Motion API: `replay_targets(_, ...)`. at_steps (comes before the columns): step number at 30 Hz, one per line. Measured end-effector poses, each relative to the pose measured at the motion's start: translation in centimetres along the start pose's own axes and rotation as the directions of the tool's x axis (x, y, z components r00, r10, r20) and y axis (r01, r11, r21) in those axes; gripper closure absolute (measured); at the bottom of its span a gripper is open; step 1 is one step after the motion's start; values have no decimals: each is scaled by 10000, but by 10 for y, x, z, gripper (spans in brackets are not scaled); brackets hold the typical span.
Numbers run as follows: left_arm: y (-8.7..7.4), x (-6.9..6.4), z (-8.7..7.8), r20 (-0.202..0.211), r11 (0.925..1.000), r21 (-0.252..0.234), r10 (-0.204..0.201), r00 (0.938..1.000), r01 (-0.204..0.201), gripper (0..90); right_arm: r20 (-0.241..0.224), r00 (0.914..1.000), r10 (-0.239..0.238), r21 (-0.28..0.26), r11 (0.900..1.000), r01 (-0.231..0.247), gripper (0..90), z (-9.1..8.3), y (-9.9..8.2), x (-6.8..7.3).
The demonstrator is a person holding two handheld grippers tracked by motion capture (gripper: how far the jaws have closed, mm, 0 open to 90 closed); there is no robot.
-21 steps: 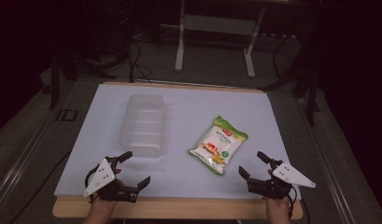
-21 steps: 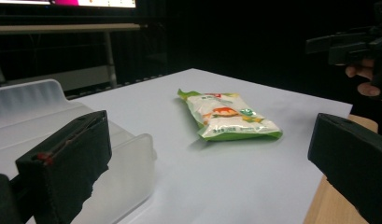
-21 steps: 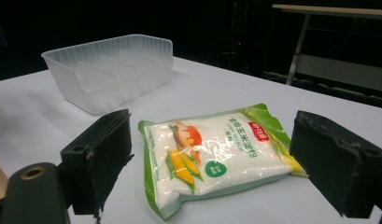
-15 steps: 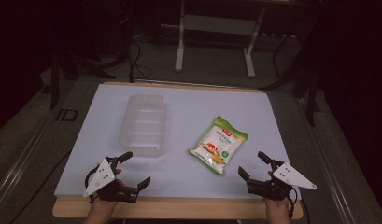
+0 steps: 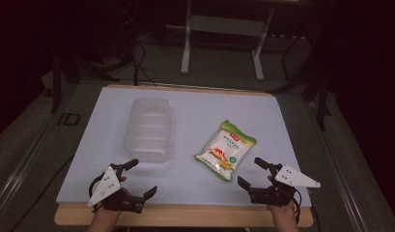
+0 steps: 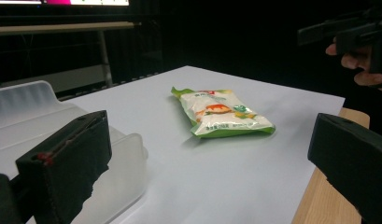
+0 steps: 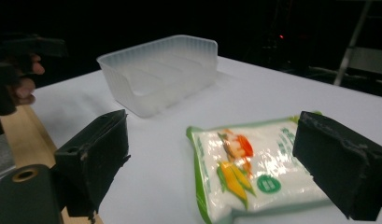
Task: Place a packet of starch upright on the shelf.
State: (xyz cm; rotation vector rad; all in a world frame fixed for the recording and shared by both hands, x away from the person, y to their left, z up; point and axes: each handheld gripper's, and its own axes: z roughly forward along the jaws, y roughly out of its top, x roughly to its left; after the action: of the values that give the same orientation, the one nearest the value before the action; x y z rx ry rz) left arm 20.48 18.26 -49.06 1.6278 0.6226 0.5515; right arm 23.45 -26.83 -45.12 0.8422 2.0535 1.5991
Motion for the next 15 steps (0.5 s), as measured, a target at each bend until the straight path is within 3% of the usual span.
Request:
replay_targets(3, 0, 1, -1, -42, 9998, -142, -111, 9999, 111, 0, 433, 9976, -537, -228, 9982, 548, 104, -3, 15, 4)
replay_targets(6, 0, 2, -2, -91, 9999, -123, -121, 9999, 120, 0, 249, 9975, -668, -245, 9974, 674, 104, -4, 22, 4)
replay_targets(10, 1, 3, -2, -242, 9999, -54, -126, 9996, 125, 0, 330, 9962, -808, -343, 9960, 819, 104, -4, 38, 1)
replay_targets(11, 2, 3, -3, -247, 9998, -129, -163, 9996, 159, 0, 303, 9950, -951, -597, 9935, 968, 104, -5, 46, -1)
replay_targets(15, 1, 4, -4, -296, 9996, -161, -242, 9993, 237, 0, 509, 9940, -972, -794, 9917, 1010, 104, -4, 53, -4)
